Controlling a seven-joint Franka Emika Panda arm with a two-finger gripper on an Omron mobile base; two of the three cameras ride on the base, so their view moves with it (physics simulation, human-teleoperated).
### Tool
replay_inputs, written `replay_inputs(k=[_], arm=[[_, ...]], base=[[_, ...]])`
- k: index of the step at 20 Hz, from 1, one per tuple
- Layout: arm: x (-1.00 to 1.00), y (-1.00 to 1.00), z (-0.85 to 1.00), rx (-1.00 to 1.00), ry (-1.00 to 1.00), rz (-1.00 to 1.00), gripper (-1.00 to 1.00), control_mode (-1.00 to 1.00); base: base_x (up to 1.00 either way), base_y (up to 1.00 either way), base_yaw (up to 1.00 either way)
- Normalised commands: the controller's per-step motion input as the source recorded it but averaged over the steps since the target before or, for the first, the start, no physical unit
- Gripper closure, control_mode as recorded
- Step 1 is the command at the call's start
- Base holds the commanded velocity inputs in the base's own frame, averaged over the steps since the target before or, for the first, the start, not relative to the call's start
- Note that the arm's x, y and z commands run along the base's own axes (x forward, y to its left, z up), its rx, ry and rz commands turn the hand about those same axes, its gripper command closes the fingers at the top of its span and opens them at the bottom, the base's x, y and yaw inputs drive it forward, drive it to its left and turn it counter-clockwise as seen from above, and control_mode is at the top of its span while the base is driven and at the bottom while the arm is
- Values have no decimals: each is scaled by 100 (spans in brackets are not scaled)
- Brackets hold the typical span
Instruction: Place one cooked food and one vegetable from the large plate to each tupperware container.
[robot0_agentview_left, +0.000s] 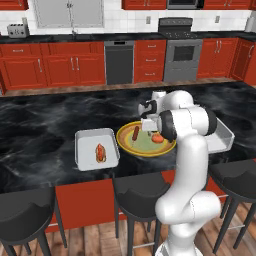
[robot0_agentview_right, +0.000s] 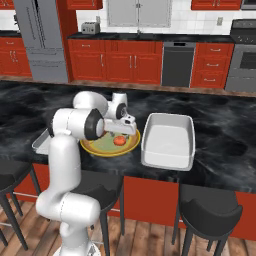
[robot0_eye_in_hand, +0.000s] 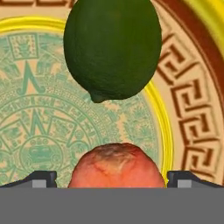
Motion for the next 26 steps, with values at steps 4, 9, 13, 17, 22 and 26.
replay_inputs(k=[4, 9, 13, 17, 22, 26], arm=[[-10, -5, -27, 0, 3, 0, -100, -100], [-8, 0, -18, 0, 0, 0, -100, -100], [-1, 2, -13, 0, 0, 0, -100, -100], [-1, 5, -8, 0, 0, 0, 100, -100], [-3, 0, 2, 0, 0, 0, 100, -100], [-25, 38, 62, -1, -4, 0, 100, -100]], base=[[0, 0, 0], [0, 0, 0], [0, 0, 0], [0, 0, 0], [0, 0, 0], [0, 0, 0]])
